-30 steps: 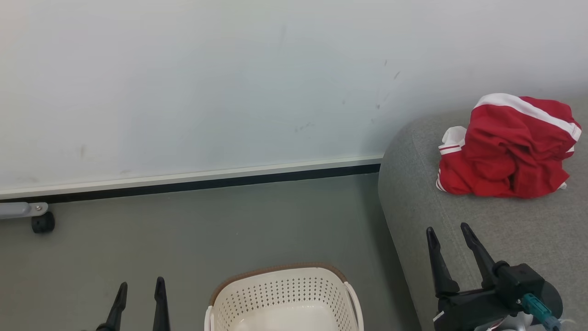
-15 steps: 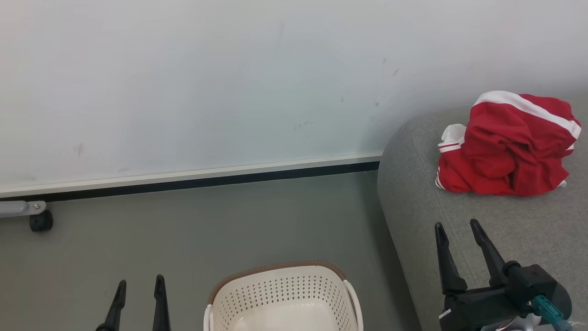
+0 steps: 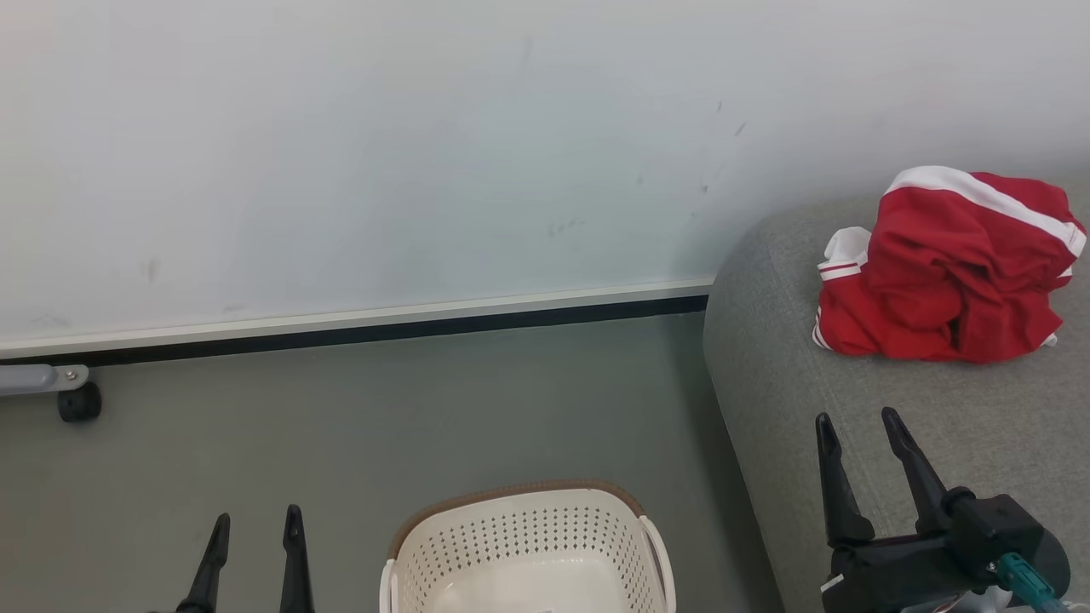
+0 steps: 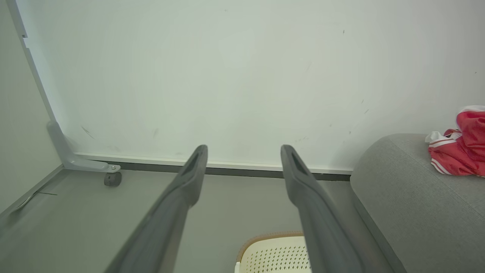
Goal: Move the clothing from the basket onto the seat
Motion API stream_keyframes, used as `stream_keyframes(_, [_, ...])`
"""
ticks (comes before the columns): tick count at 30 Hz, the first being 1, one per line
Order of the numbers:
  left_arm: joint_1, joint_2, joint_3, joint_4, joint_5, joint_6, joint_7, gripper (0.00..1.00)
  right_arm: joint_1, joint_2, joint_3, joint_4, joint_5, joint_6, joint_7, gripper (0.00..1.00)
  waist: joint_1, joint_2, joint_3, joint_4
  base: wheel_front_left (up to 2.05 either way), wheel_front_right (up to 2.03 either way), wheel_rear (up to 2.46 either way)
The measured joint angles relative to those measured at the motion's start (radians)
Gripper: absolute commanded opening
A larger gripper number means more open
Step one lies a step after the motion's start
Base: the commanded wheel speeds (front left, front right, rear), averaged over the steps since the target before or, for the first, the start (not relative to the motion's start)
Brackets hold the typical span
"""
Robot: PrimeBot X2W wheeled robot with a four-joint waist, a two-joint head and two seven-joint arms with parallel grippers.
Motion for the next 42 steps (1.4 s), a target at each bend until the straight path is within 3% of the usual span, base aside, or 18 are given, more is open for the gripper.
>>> stream_keyframes(17, [0.000,-0.010,0.000,-0.016,0.016,0.000,0.000,1.00,0.002,0.002,-0.016,-0.003,-0.015,-0.007,0.000,1.00,0.0000,0.0000,0.014,0.002,0.00,0.00,0.00])
stream_keyframes(18, [0.000,-0.012,-0.001,-0.017,0.016,0.000,0.000,0.00,0.004,0.002,-0.017,-0.003,-0.015,-0.007,0.001,0.00,0.0000,0.0000,0.015,0.003,0.00,0.00,0.00])
stream_keyframes(29, [0.017,-0.031,0.000,0.047,-0.022,-0.011,0.020,0.00,0.048,0.027,-0.026,0.060,0.029,0.003,0.017,0.00,0.0000,0.0000,0.017,0.005,0.00,0.00,0.00])
stream_keyframes(42, [-0.004,-0.040,0.034,0.070,-0.203,-0.046,0.072,0.00,0.041,0.049,-0.083,0.077,0.205,0.037,0.072,0.00,0.0000,0.0000,0.018,0.010,0.00,0.00,0.00])
